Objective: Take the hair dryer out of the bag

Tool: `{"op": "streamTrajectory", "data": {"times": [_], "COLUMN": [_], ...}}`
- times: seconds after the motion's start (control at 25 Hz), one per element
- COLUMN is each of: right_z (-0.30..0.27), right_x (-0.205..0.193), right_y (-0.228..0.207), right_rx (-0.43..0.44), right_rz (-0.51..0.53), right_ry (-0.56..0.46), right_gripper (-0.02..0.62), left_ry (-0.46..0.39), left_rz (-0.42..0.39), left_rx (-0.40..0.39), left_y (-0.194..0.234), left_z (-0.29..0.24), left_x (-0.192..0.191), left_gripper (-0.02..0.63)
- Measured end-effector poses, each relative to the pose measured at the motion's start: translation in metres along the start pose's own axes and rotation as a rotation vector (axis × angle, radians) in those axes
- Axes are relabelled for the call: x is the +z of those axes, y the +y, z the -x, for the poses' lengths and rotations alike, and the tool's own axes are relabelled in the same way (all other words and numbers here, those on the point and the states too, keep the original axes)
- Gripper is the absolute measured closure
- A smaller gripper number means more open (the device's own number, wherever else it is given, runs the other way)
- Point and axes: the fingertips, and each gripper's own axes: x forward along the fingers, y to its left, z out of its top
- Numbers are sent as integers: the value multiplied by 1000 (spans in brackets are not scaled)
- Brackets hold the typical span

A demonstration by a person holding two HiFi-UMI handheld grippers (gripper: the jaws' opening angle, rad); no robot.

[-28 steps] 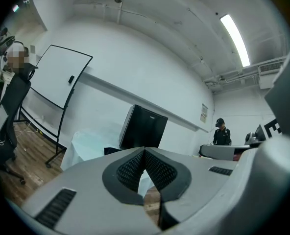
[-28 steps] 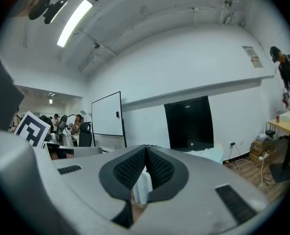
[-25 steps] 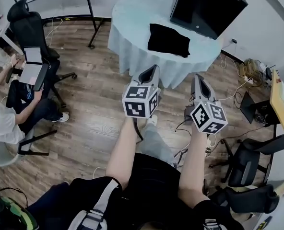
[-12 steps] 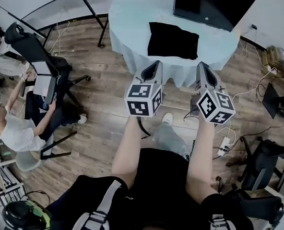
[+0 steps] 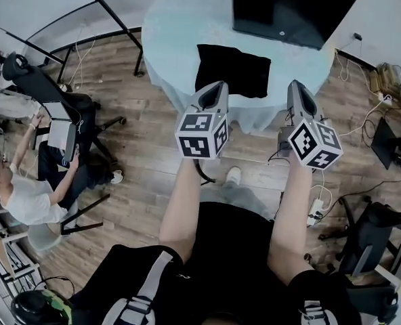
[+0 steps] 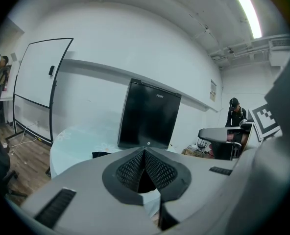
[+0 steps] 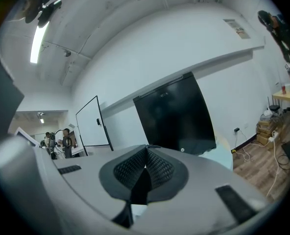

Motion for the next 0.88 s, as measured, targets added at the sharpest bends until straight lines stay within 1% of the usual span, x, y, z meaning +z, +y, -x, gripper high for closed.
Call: {"op": "streamTrajectory", "data": {"times": [0.16,0.28,0.4,0.48,0.56,0.68,0.76,0.8,0.84,0.88], "right_z": [-2,-3,-6,-9,-11,-18,-27,-31,-33,-35], "right_x": [23,37,39,35,32,24,16,13,10,6], "right_y": [-16,-21,-23,-26,-33,-39,-39,-41,-44,-48], "right_rx": [-18,-16,-9,-9,-22,-39,-38,-40,-46,-56], "right_rz": [12,18,21,15,12,14,6,2,-1,-2], "right_ry": [-37,-64,-65,-56,-44,-25,-8,-2,2,2], "right_gripper": [592,592,592,592,592,592,592,592,592,592], "left_ry": [-10,-30,-26,-14,14,72,114,135,154,172], "left_rz": [-40,-75,-118,-147,-174,-220,-240,-246,-251,-255], "left_rx": [-21,-43,-45,-33,-25,-73,-105,-116,-126,-135], "left_y": [-13,-22,-26,-25,-28,-37,-39,-40,-42,-43], "left_z": [-17,-25,-34,-41,-53,-71,-81,-86,-92,-97], "left_x": [16,28,31,29,22,6,-6,-12,-18,-24], "left_gripper": [591,591,591,591,590,585,522,501,486,486]}}
